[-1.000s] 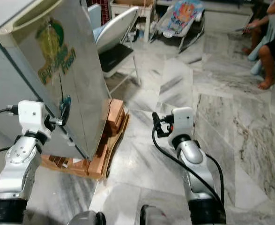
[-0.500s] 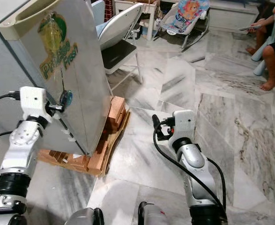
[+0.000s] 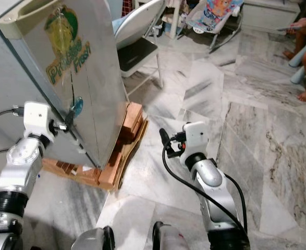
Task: Restocking fridge
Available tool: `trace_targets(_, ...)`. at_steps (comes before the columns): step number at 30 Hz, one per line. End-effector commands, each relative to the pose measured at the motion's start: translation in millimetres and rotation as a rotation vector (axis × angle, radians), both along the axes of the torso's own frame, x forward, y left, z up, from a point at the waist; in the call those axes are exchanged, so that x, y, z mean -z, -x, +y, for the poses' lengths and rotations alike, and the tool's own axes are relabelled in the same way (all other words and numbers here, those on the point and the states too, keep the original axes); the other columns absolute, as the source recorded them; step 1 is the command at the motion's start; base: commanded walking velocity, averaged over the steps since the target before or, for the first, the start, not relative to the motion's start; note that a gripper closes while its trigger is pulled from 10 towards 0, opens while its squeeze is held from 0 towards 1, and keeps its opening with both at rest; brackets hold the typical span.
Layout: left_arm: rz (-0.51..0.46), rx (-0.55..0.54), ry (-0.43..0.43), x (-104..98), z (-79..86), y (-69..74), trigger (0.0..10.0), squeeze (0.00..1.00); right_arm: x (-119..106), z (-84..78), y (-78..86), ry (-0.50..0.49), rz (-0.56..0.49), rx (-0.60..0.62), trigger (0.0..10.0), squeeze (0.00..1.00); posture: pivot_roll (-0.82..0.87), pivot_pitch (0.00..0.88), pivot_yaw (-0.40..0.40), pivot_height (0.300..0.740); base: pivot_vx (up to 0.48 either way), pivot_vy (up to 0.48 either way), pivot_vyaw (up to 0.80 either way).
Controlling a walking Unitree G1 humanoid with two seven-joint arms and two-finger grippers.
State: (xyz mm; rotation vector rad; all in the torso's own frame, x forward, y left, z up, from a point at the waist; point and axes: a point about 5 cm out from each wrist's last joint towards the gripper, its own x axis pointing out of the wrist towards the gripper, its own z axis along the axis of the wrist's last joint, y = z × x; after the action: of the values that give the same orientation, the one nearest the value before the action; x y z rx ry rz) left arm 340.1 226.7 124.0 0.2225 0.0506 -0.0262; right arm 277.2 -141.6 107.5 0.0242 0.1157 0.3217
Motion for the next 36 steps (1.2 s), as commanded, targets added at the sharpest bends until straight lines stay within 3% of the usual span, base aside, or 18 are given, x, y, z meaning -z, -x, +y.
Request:
trace_targets(1, -0.012, -0.023, -0.006, -7, 7.4, -5.5, 10.0, 0.0, 2, 0.4, 5.2, -0.021, 0.029, -0.027, 10.0, 0.0, -0.05, 0.174, -0.019, 0.74, 0.0, 0.0, 0.0)
trace_targets(4, -0.016, -0.012, 0.016, -11, 6.3, -8.9, 10.0, 0.0, 6, -0.3, 7.2, -0.024, 0.056, -0.027, 10.0, 0.0, -0.05, 0.175, -0.016, 0.74, 0.0, 0.0, 0.0)
trace_targets(7, -0.022, 0.033, 0.033, -15, 0.1, -12.8, 10.0, 0.0, 17, -2.5, 9.9, 0.043, 0.118, -0.033, 10.0, 0.0, -0.05, 0.175, -0.016, 0.74, 0.0, 0.0, 0.0)
trace_targets(9, -0.024, 0.103, 0.051, -20, -12.6, -17.7, 10.0, 0.0, 36, -7.5, 14.5, 0.106, 0.245, -0.044, 10.0, 0.0, -0.05, 0.174, -0.015, 0.74, 0.0, 0.0, 0.0)
trace_targets(10, -0.025, 0.126, 0.055, -22, -17.7, -19.1, 10.0, 0.0, 38, -9.1, 14.3, 0.1, 0.261, -0.036, 10.0, 0.0, -0.05, 0.174, -0.015, 0.74, 0.0, 0.0, 0.0)
trace_targets(14, -0.035, 0.204, 0.07, -26, -35.2, -22.6, 10.0, 0.0, 37, -9.9, 13.0, 0.112, 0.272, -0.043, 10.0, 0.0, -0.05, 0.173, -0.014, 0.74, 0.0, 0.0, 0.0)
trace_targets(15, -0.05, 0.273, 0.068, -31, -54.9, -23.4, 10.0, 0.0, 39, -10.1, 13.1, 0.12, 0.286, -0.046, 10.0, 0.0, -0.04, 0.174, -0.014, 0.74, 0.0, 0.0, 0.0)
trace_targets(16, -0.056, 0.291, 0.067, -32, -60.7, -23.5, 10.0, 0.0, 39, -10.2, 13.2, 0.123, 0.291, -0.047, 10.0, 0.0, -0.04, 0.174, -0.014, 0.74, 0.0, 0.0, 0.0)
trace_targets(27, -0.053, 0.402, 0.077, -35, -89.7, -23.5, 10.0, 0.0, 47, -12.6, 15.8, 0.174, 0.364, -0.059, 10.0, 0.0, -0.05, 0.198, 0.002, 0.74, 0.0, 0.0, 0.0)
trace_targets(30, -0.035, 0.449, 0.065, -29, -101.7, -19.8, 10.0, 0.0, 52, -11.7, 19.1, 0.192, 0.388, -0.09, 10.0, 0.0, -0.05, 0.161, 0.006, 0.74, 0.0, 0.0, 0.0)
trace_targets(31, -0.038, 0.475, 0.116, -32, -115.3, -19.6, 10.0, 0.0, 56, -10.0, 21.1, 0.194, 0.417, -0.108, 10.0, 0.0, -0.04, 0.149, 0.006, 0.74, 0.0, 0.0, 0.0)
trace_targets(33, -0.04, 0.485, 0.136, -34, -121.1, -19.4, 10.0, 0.0, 57, -9.2, 21.9, 0.194, 0.428, -0.114, 10.0, 0.0, -0.04, 0.149, 0.006, 0.74, 0.0, 0.0, 0.0)
trace_targets(34, -0.055, 0.613, 0.148, -41, -158.2, -10.5, 10.0, 0.0, 60, -6.0, 24.0, 0.211, 0.447, -0.145, 10.0, 0.0, -0.02, 0.139, 0.001, 0.74, 0.0, 0.0, 0.0)
trace_targets(35, -0.059, 0.672, 0.15, -43, -173.5, -5.3, 10.0, 0.0, 61, -4.8, 24.6, 0.222, 0.45, -0.158, 10.0, 0.0, -0.02, 0.136, 0.0, 0.74, 0.0, 0.0, 0.0)
trace_targets(36, -0.066, 0.768, 0.195, -51, -199.9, 5.4, 10.0, 0.0, 62, -2.2, 26.1, 0.233, 0.46, -0.182, 10.0, 0.0, -0.01, 0.134, -0.002, 0.74, 0.0, 0.0, 0.0)
